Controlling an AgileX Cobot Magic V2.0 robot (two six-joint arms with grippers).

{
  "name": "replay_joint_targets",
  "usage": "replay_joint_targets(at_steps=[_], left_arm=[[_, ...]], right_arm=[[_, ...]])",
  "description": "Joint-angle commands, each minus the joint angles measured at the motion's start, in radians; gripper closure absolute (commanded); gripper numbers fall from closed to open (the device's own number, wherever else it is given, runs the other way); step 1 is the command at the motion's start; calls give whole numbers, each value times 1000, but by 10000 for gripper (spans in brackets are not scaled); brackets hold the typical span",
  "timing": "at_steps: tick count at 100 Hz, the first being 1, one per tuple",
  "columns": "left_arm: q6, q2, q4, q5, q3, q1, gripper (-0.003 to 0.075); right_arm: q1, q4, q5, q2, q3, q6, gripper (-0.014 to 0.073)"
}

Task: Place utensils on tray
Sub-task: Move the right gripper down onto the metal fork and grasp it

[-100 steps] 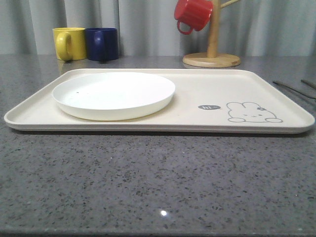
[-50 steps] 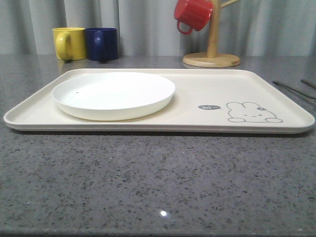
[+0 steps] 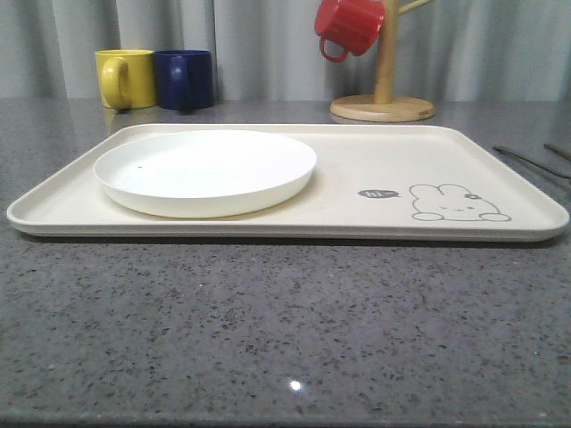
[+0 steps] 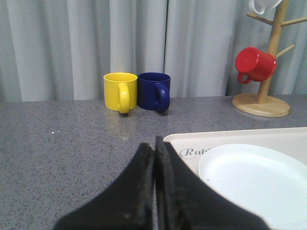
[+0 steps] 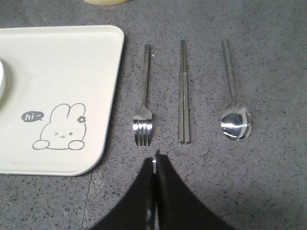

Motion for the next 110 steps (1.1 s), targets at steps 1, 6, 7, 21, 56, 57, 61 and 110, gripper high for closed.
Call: replay_joint_targets(at_steps=[1, 6, 7, 21, 56, 57, 61, 110], left_arm=[[1, 7, -3, -78, -28, -6, 738], [1, 7, -3, -78, -28, -6, 738], [1, 7, -3, -78, -28, -6, 738], [1, 7, -3, -78, -28, -6, 738], [1, 7, -3, -78, -28, -6, 738], [1, 7, -3, -78, -28, -6, 738], [1, 7, -3, -78, -28, -6, 738], [1, 7, -3, -78, -28, -6, 738]], right_arm=[[-6, 11, -49, 50, -44, -6, 656], [-6, 11, -44, 67, -44, -6, 637], [-6, 11, -41, 71, -44, -6, 632], [-6, 11, -19, 89, -44, -6, 438], [-5, 49, -49, 119, -46, -6, 163], [-5, 51, -52, 122, -47, -6, 163], [-5, 56, -69, 148, -51, -6, 163], [48, 64, -95, 615, -286, -76, 170]])
